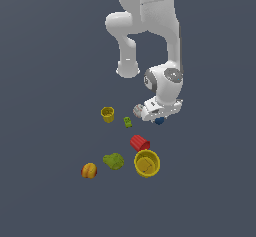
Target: Pick up a designated object from a clutter of objects.
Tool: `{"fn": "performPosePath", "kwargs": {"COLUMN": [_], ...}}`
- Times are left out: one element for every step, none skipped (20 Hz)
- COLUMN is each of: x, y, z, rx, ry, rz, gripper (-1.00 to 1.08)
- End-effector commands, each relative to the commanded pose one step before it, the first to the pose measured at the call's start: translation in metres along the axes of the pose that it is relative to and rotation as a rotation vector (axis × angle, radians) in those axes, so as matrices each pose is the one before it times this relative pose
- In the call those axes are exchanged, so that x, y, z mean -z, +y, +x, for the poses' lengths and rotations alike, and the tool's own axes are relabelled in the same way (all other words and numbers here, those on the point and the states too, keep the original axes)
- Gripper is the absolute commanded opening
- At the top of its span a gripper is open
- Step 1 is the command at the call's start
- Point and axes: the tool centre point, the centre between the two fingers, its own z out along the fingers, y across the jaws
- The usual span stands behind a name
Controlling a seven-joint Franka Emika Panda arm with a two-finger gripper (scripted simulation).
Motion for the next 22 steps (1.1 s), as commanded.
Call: {"fn": "performPosePath", "kwargs": {"x": [-0.00078,0.0,0.0,0.0,0.0,0.0,0.0,0.0,0.0,0.00077,0.00023,0.00068,0.00113,0.00159,0.00204,0.00249,0.00294,0.00339,0.00383,0.00428,0.00463,0.00517], "y": [0.00007,0.0,0.0,0.0,0.0,0.0,0.0,0.0,0.0,-0.00017,0.00011,0.00033,0.00056,0.00078,0.001,0.00122,0.00144,0.00165,0.00186,0.00207,0.00217,0.00249], "z": [0.00025,0.0,0.0,0.0,0.0,0.0,0.0,0.0,0.0,-0.00004,0.00011,0.00032,0.00054,0.00076,0.00097,0.00119,0.0014,0.00162,0.00183,0.00205,0.00227,0.00247], "rx": [-0.00009,0.0,0.0,0.0,0.0,0.0,0.0,0.0,0.0,0.00053,0.0,0.0,0.0,0.0,0.0,0.0,0.0,0.0,0.0,0.0,0.00029,0.0], "ry": [0.00068,0.0,0.0,0.0,0.0,0.0,0.0,0.0,0.0,0.00073,0.0,0.0,0.0,0.0,0.0,0.0,0.0,0.0,0.0,0.0,-0.00021,0.0], "rz": [-0.00006,0.0,0.0,0.0,0.0,0.0,0.0,0.0,0.0,-0.00037,0.0,0.0,0.0,0.0,0.0,0.0,0.0,0.0,0.0,0.0,0.00059,0.0], "gripper": [-1.0,-1.0,-1.0,-1.0,-1.0,-1.0,-1.0,-1.0,-1.0,-1.0,-1.0,-1.0,-1.0,-1.0,-1.0,-1.0,-1.0,-1.0,-1.0,-1.0,-1.0,-1.0]}}
